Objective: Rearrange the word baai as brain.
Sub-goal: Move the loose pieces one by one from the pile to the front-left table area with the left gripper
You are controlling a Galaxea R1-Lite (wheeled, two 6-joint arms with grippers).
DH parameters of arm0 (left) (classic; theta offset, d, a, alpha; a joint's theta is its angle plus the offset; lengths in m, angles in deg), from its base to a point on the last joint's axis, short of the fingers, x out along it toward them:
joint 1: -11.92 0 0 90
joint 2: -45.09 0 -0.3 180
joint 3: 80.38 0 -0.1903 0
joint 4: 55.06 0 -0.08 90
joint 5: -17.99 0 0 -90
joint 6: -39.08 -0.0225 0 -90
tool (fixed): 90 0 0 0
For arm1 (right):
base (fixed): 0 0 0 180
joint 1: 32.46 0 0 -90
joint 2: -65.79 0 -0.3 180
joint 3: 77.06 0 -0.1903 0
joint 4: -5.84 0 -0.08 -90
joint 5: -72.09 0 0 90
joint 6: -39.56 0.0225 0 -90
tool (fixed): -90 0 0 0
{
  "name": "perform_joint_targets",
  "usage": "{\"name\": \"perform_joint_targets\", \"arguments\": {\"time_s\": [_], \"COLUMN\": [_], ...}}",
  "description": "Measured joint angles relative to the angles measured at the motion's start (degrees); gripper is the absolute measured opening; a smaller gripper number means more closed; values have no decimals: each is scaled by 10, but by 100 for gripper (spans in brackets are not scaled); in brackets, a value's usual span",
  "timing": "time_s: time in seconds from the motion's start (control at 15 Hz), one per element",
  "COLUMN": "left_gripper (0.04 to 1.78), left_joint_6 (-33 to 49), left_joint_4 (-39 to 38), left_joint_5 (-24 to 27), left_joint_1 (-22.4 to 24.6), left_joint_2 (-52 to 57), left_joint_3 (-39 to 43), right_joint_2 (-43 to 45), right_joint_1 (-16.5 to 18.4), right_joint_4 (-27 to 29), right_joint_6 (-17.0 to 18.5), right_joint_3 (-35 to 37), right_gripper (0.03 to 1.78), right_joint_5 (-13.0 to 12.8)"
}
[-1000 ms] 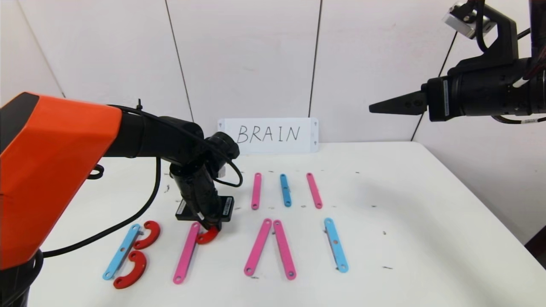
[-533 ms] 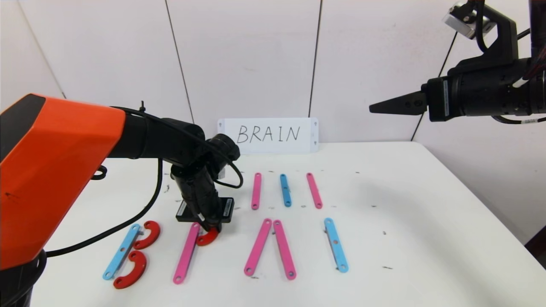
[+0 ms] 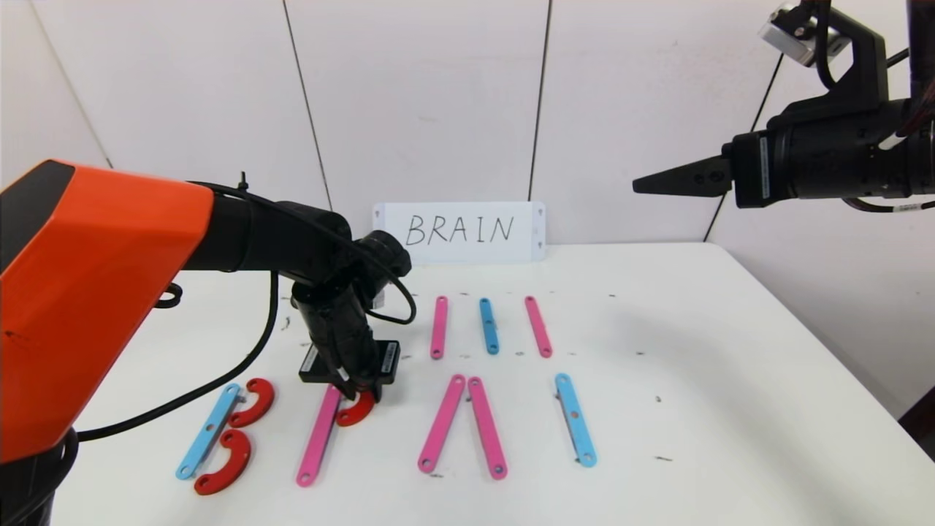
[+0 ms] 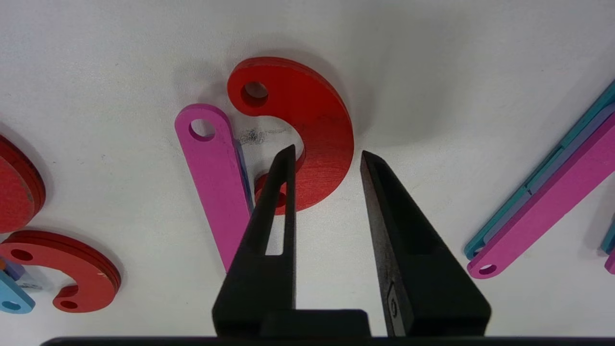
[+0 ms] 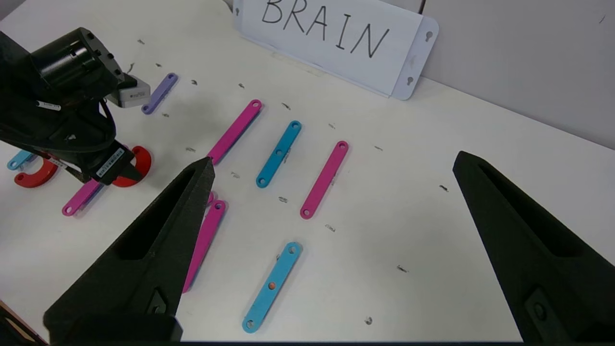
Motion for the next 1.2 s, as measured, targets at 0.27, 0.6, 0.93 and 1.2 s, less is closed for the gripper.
{"name": "perform_joint_targets", "arguments": {"time_s": [0.27, 0.6, 0.93, 1.2], "left_gripper": [119, 171, 175, 175], "left_joint_6": [2, 3, -1, -8], "left_joint_4": [2, 3, 10, 45], "left_joint_5": [0, 0, -4, -33], "left_joint_1": [0, -6, -10, -11], "left_joint_2": [11, 32, 91, 151], "left_joint_3": [-2, -4, -16, -55], "right_joint_2": [0, 0, 1, 1], "right_joint_1": [0, 0, 0, 0], "right_joint_4": [0, 0, 0, 1], "right_joint_6": [0, 0, 0, 0], "right_joint_3": [0, 0, 0, 0], "right_gripper": [174, 174, 174, 174], "right_joint_5": [0, 0, 0, 0]}}
